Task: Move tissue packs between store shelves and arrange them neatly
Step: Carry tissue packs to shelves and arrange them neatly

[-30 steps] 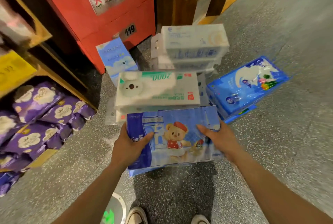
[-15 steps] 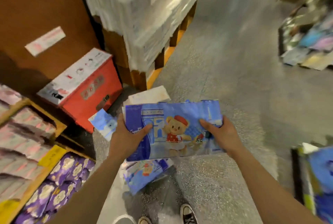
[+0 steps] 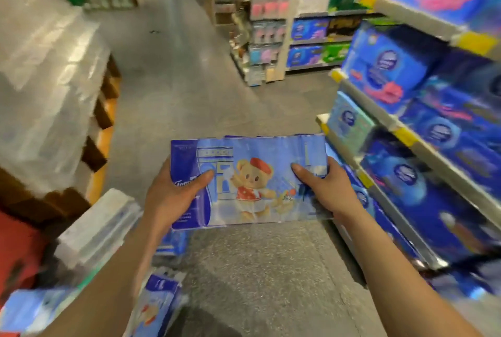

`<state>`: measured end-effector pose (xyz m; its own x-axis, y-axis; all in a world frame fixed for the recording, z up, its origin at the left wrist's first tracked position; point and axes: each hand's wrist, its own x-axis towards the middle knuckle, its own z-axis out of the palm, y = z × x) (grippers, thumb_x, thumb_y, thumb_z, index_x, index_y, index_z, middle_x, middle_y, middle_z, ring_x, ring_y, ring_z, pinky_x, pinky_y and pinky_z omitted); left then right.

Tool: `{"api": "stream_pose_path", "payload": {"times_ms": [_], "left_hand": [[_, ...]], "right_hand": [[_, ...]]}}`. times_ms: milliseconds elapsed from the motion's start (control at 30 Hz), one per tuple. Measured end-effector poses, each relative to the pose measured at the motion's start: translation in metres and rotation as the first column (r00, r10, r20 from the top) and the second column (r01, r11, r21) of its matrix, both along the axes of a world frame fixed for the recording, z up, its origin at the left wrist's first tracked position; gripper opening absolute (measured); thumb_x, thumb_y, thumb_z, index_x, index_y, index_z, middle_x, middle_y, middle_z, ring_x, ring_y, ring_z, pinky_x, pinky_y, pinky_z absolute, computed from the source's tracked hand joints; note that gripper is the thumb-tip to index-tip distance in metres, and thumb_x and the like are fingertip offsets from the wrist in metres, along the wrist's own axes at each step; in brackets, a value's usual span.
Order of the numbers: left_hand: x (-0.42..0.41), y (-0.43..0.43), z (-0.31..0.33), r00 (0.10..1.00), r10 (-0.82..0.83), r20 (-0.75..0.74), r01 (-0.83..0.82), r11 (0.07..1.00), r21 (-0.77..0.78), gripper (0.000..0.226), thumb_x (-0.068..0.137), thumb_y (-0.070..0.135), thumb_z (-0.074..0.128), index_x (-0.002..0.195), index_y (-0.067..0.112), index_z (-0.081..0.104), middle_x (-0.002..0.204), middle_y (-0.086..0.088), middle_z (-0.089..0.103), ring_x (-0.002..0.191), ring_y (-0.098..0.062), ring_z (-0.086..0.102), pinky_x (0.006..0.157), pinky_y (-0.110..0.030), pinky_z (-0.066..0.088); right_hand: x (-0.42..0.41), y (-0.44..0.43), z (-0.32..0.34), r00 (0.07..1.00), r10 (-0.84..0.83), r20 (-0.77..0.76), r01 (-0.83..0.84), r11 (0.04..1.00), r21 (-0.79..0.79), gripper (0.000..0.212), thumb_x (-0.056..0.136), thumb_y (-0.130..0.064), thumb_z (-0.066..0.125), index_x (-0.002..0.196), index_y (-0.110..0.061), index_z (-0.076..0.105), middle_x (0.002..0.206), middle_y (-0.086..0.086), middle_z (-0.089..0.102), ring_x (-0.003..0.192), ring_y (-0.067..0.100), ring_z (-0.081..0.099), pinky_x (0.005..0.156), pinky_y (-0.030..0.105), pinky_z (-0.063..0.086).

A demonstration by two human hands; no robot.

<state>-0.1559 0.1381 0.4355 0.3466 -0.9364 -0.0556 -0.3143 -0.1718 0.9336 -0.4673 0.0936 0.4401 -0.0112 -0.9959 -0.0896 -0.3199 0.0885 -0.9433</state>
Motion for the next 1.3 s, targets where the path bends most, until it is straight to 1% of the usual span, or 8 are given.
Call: {"api": "stream_pose_path", "payload": {"times_ms": [133, 267, 567, 667, 800, 933, 1067, 1300], "left_hand": [[-0.126, -0.014, 0.004, 0.982, -0.187, -0.014, 0.186, 0.981, -0.06, 0.042, 0.073, 0.044, 0.087, 0.108, 0.037, 0.066, 0.092, 0.021, 0.075, 0.081, 0.002, 0.07, 0.076, -0.031, 0.054], [-0.265, -0.011, 0.005, 0.917, -0.397, -0.043, 0.393, 0.916, -0.084, 0.047, 0.063, 0.059, 0.086, 0.104, 0.049, 0.065, 0.097, 0.021, 0.075, 0.089, -0.006, 0.073, 0.088, -0.043, 0.058], [-0.529, 0.027, -0.003, 0.671, -0.736, -0.085, 0.738, 0.675, -0.018, 0.062, 0.054, 0.065, 0.084, 0.103, 0.029, 0.07, 0.093, 0.013, 0.077, 0.085, -0.01, 0.074, 0.087, -0.048, 0.058], [-0.608, 0.038, -0.005, 0.567, -0.82, -0.077, 0.823, 0.568, 0.017, 0.057, 0.058, 0.059, 0.089, 0.1, 0.027, 0.068, 0.089, 0.015, 0.077, 0.082, -0.006, 0.073, 0.083, -0.044, 0.059], [-0.714, 0.058, -0.007, 0.379, -0.925, -0.026, 0.925, 0.379, 0.009, 0.039, 0.071, 0.041, 0.089, 0.094, 0.022, 0.064, 0.089, 0.012, 0.072, 0.077, -0.003, 0.068, 0.068, -0.031, 0.051], [-0.815, 0.076, -0.002, 0.162, -0.987, -0.011, 0.986, 0.162, -0.032, 0.04, 0.072, 0.042, 0.088, 0.099, 0.021, 0.067, 0.086, 0.016, 0.073, 0.073, 0.006, 0.066, 0.06, -0.018, 0.047], [-0.912, 0.097, 0.012, -0.002, -1.0, 0.013, 1.0, -0.002, -0.025, 0.071, 0.051, 0.074, 0.077, 0.102, 0.025, 0.067, 0.095, 0.013, 0.075, 0.086, -0.008, 0.071, 0.08, -0.039, 0.058], [-1.068, 0.165, 0.021, -0.202, -0.979, 0.006, 0.979, -0.202, -0.013, 0.074, 0.046, 0.075, 0.081, 0.102, 0.03, 0.063, 0.099, 0.014, 0.075, 0.091, -0.013, 0.072, 0.086, -0.049, 0.058]], "right_hand": [[-0.128, 0.05, 0.013, 0.977, -0.211, -0.021, 0.21, 0.977, -0.027, 0.036, 0.081, -0.05, 0.079, 0.103, -0.027, 0.062, 0.095, -0.002, 0.073, 0.081, 0.012, 0.071, 0.066, 0.03, 0.056], [-0.259, 0.113, 0.02, 0.915, -0.4, -0.059, 0.4, 0.917, -0.012, 0.058, 0.072, -0.062, 0.081, 0.114, -0.028, 0.06, 0.106, -0.008, 0.073, 0.089, 0.013, 0.072, 0.08, 0.043, 0.06], [-0.46, 0.273, 0.027, 0.62, -0.78, -0.082, 0.781, 0.624, -0.036, 0.033, 0.078, -0.039, 0.086, 0.099, -0.02, 0.07, 0.09, -0.009, 0.078, 0.08, 0.005, 0.072, 0.073, 0.034, 0.057], [-0.503, 0.32, 0.021, 0.485, -0.869, -0.097, 0.872, 0.489, -0.02, 0.054, 0.067, -0.059, 0.084, 0.106, -0.023, 0.07, 0.097, -0.01, 0.078, 0.09, 0.01, 0.074, 0.081, 0.042, 0.061], [-0.556, 0.373, 0.02, 0.306, -0.949, -0.077, 0.951, 0.309, -0.023, 0.046, 0.072, -0.052, 0.084, 0.105, -0.025, 0.069, 0.097, -0.008, 0.078, 0.088, 0.014, 0.075, 0.083, 0.048, 0.061], [-0.602, 0.412, 0.031, 0.121, -0.99, -0.073, 0.991, 0.125, -0.048, 0.031, 0.082, -0.039, 0.083, 0.105, -0.028, 0.065, 0.095, -0.008, 0.077, 0.085, 0.014, 0.074, 0.069, 0.037, 0.059], [-0.645, 0.448, 0.04, -0.084, -0.995, -0.046, 0.995, -0.081, -0.058, 0.047, 0.079, -0.044, 0.084, 0.115, -0.023, 0.064, 0.102, -0.008, 0.076, 0.088, 0.011, 0.074, 0.074, 0.038, 0.06], [-0.726, 0.518, 0.042, -0.289, -0.957, 0.019, 0.953, -0.289, -0.089, 0.035, 0.082, -0.034, 0.083, 0.111, -0.022, 0.066, 0.097, -0.007, 0.077, 0.085, 0.012, 0.075, 0.067, 0.036, 0.06]]}}
